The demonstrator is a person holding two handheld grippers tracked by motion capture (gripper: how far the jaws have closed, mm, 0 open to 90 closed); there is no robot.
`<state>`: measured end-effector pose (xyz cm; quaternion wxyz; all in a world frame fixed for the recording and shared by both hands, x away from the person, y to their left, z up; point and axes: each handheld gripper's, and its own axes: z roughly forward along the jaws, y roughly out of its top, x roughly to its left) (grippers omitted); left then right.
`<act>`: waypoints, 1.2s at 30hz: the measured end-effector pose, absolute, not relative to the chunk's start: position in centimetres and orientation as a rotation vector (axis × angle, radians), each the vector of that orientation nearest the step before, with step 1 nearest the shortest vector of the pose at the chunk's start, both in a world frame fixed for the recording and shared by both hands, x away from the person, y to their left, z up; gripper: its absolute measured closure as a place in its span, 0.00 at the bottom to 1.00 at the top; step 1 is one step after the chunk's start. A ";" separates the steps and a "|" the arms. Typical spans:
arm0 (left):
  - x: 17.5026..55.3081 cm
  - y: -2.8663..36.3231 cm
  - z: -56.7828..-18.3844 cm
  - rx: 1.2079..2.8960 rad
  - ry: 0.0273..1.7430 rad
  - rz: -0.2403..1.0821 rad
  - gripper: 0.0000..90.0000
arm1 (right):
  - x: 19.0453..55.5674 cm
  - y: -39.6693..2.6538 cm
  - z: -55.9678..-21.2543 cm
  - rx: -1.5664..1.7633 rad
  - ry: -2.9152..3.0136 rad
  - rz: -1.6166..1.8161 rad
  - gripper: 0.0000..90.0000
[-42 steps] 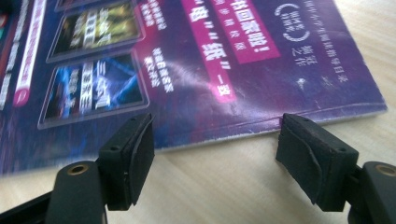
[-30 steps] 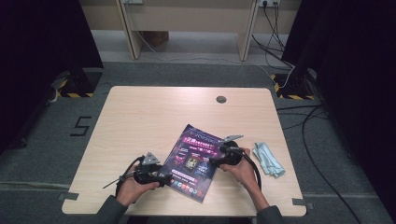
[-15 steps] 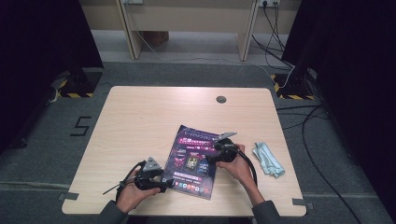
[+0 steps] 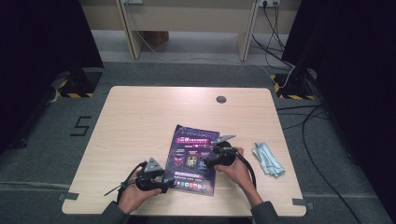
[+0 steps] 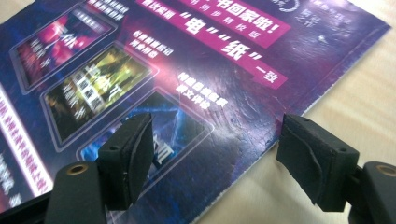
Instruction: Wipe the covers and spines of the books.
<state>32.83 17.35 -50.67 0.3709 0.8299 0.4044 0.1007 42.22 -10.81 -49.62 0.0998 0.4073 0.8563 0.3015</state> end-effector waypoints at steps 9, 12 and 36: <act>32.7 16.8 -50.7 2.121 1.045 0.286 0.42 | 43.4 -10.4 -49.8 1.209 2.505 0.898 0.30; 32.4 16.5 -50.6 2.134 1.023 0.289 0.42 | 43.5 -10.4 -49.7 1.188 2.507 0.892 0.31; 32.5 17.8 -49.6 2.049 1.008 0.294 0.35 | 42.1 -14.9 -46.8 1.233 2.395 0.984 0.33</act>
